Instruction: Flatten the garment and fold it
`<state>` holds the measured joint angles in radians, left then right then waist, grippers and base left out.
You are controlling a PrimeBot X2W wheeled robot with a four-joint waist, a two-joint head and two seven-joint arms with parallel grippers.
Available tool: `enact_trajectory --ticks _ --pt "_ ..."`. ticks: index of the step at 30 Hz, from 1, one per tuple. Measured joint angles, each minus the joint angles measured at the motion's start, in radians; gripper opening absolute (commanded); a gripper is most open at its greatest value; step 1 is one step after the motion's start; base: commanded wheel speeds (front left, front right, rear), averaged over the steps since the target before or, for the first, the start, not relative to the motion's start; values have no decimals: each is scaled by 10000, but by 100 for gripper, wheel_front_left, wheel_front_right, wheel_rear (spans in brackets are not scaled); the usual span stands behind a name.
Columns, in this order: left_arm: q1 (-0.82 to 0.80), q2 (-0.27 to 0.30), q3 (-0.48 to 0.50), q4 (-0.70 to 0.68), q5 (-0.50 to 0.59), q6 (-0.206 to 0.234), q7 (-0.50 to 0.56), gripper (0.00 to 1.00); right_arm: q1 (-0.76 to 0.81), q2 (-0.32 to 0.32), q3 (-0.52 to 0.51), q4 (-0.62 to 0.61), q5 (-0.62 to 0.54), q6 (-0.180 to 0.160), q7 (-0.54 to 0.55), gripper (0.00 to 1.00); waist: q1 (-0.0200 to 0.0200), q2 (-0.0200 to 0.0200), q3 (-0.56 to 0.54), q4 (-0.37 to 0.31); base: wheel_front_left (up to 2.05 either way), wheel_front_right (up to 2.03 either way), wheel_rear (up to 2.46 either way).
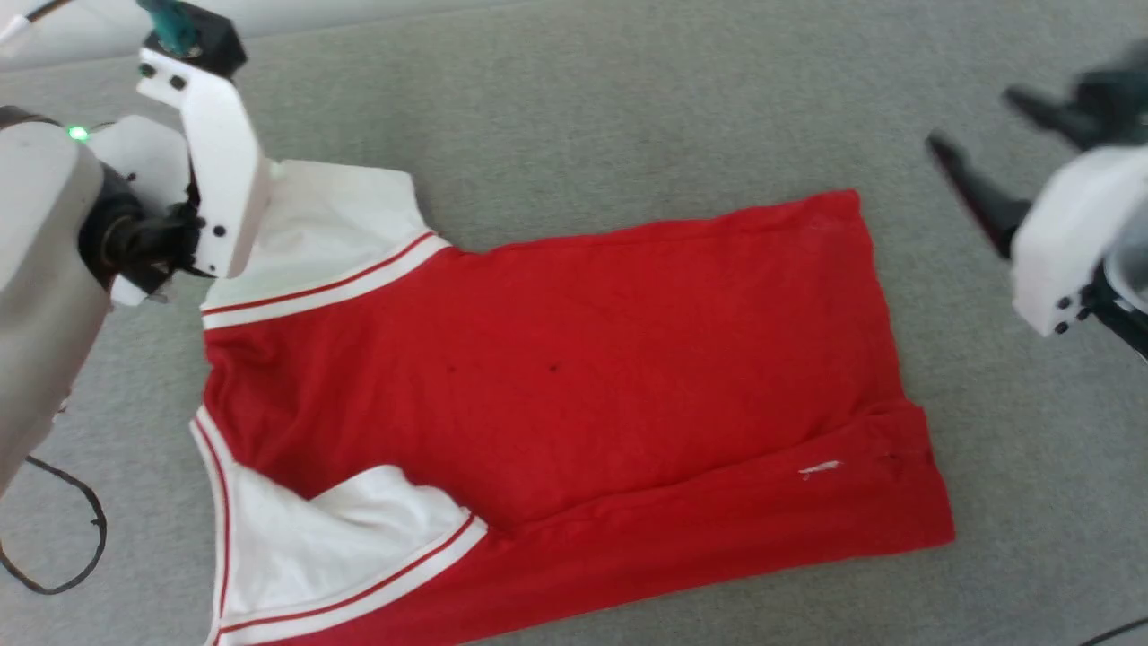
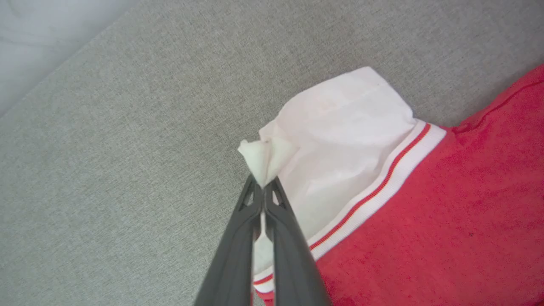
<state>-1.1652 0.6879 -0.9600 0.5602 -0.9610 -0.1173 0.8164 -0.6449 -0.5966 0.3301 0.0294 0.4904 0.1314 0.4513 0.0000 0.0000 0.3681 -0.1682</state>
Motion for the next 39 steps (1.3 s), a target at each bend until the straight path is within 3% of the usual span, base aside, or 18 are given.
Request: enact_trajectory --ticks 4,10,17,25,26,27,39 --pt "-1 -73 -102 -343 0 -50 -104 0 -1305 -543 1845 1012 1193 2 2665 100 0 0 -98 331 0 0 0" --pt "-135 -500 -215 -639 4 -54 -270 0 -2803 -324 2604 2865 2360 2 4694 100 0 0 -1 808 0 0 0" --pt "-536 -872 -385 -740 31 -58 -523 0 -3192 393 2612 4886 2435 0 4738 100 1 0 433 1261 0 0 0" --pt "-714 -863 -616 -702 -2 -65 -786 0 -3159 575 3149 5622 2596 -2 3739 100 -1 0 853 1602 0 0 0" --pt "-714 -848 -660 -679 -56 -65 -826 0 -3183 522 3239 5614 2667 -2 3657 47 -1 0 875 1610 0 0 0" --pt "-713 -821 -706 -658 -109 -65 -867 0 -3199 474 3325 5597 2681 -2 3524 1 0 0 879 1602 0 0 0" --pt "-104 -564 -713 -491 -779 -65 -2422 0 -2705 40 4128 5104 3591 0 784 0 1 0 61 1408 0 0 0"
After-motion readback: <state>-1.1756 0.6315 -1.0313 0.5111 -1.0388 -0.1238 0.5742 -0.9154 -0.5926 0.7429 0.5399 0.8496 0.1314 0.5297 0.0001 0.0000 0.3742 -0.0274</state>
